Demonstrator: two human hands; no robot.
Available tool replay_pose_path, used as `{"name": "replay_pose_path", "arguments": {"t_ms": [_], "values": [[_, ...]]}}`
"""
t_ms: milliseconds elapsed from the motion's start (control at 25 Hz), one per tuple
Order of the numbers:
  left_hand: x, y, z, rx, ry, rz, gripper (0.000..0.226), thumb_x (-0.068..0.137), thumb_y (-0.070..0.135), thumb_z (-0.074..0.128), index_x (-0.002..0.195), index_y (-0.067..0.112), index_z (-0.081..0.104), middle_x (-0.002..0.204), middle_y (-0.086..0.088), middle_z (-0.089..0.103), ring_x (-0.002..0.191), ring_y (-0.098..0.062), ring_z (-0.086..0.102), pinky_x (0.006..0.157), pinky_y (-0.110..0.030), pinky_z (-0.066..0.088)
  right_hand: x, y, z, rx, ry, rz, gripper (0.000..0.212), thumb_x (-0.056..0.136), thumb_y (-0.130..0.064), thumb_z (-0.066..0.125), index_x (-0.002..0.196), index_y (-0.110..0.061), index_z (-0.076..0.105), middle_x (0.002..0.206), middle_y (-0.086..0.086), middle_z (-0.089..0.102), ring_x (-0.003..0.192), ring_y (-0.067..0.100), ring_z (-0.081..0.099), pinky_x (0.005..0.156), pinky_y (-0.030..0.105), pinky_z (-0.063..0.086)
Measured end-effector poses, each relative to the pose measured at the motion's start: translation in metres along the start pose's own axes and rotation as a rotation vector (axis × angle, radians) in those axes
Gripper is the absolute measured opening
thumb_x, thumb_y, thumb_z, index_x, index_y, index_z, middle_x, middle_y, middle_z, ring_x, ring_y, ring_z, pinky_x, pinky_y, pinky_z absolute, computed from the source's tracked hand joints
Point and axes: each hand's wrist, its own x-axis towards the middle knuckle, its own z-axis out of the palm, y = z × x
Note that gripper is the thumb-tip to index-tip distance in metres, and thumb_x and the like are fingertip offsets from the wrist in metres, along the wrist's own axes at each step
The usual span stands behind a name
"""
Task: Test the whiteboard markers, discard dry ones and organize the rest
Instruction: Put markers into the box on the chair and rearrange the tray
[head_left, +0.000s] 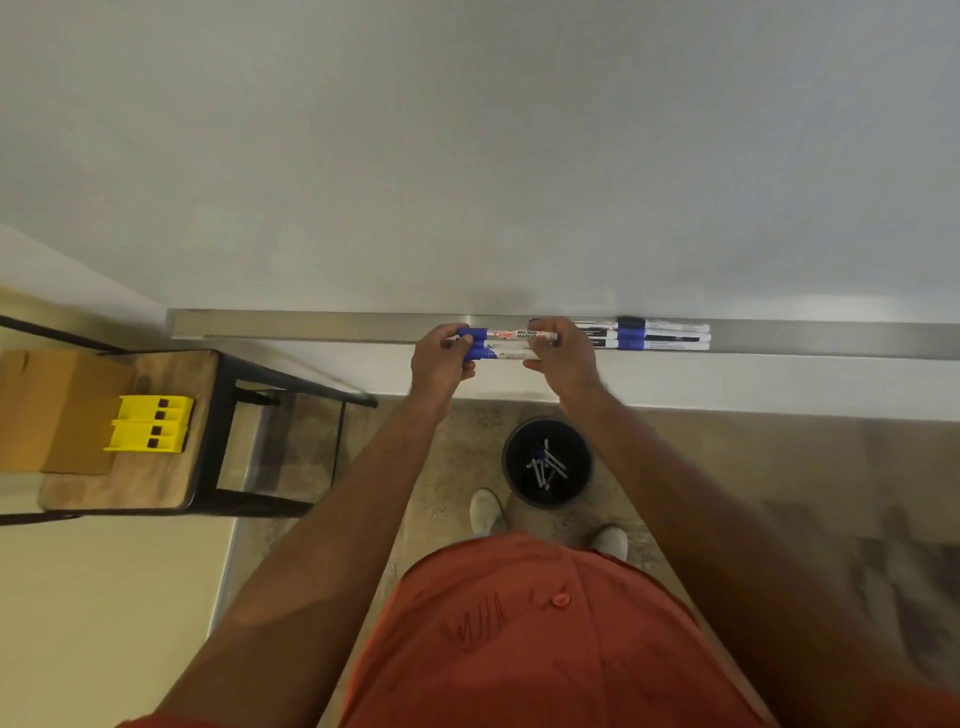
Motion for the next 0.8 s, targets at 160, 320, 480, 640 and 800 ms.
{"name": "replay_pose_path", "arguments": {"t_ms": [160,320,480,640,800], "values": [[0.032,0.0,-0.007,0.064,-0.036,0.014,0.024,0.101,0.015,0.062,0.124,0.012,0.065,0.108,-0.009,0.07,0.083,-0.019,0.069,0.068,-0.024,0.06,0.016,-0.001,0.024,-0.042,0.074,-0.007,0.018,0.101,-0.002,0.056,0.111,-0.016,0.062,0.118,0.009,0.061,0.106,0.023,0.066,0.073,0.025,0.062],[0.057,-0.003,-0.011,0.093,-0.043,0.041,0.022,0.1,0.013,0.062,0.122,0.012,0.066,0.108,-0.007,0.069,0.083,-0.015,0.067,0.07,-0.023,0.059,0.026,0.001,0.045,-0.1,0.127,0.008,0.029,0.102,0.0,0.051,0.125,-0.016,0.057,0.118,0.006,0.057,0.105,0.022,0.062,0.078,0.025,0.06],[0.074,-0.006,-0.017,0.102,-0.041,0.02,0.025,0.099,0.011,0.064,0.124,0.01,0.066,0.112,-0.006,0.066,0.093,-0.019,0.068,0.076,-0.026,0.061,0.029,0.004,0.056,-0.214,0.163,0.036,0.043,0.102,0.001,0.047,0.142,-0.016,0.048,0.126,0.005,0.054,0.104,0.014,0.056,0.057,-0.001,0.042],[0.085,-0.008,-0.018,0.079,-0.027,0.007,0.026,0.097,0.005,0.064,0.123,0.008,0.066,0.119,-0.01,0.067,0.102,-0.024,0.067,0.085,-0.034,0.062,0.031,0.002,0.06,-0.204,0.144,0.094,0.05,0.104,0.001,0.046,0.15,-0.017,0.043,0.128,-0.001,0.051,0.112,0.012,0.054,0.059,0.003,0.045],[0.09,-0.012,-0.019,0.111,-0.045,0.008,0.029,0.096,0.003,0.062,0.125,0.009,0.066,0.116,-0.006,0.066,0.106,-0.025,0.066,0.095,-0.04,0.059,0.037,0.005,0.063,-0.233,0.121,0.119,0.048,0.102,0.003,0.045,0.148,-0.013,0.047,0.13,0.008,0.055,0.105,0.014,0.056,0.056,0.005,0.044]]}}
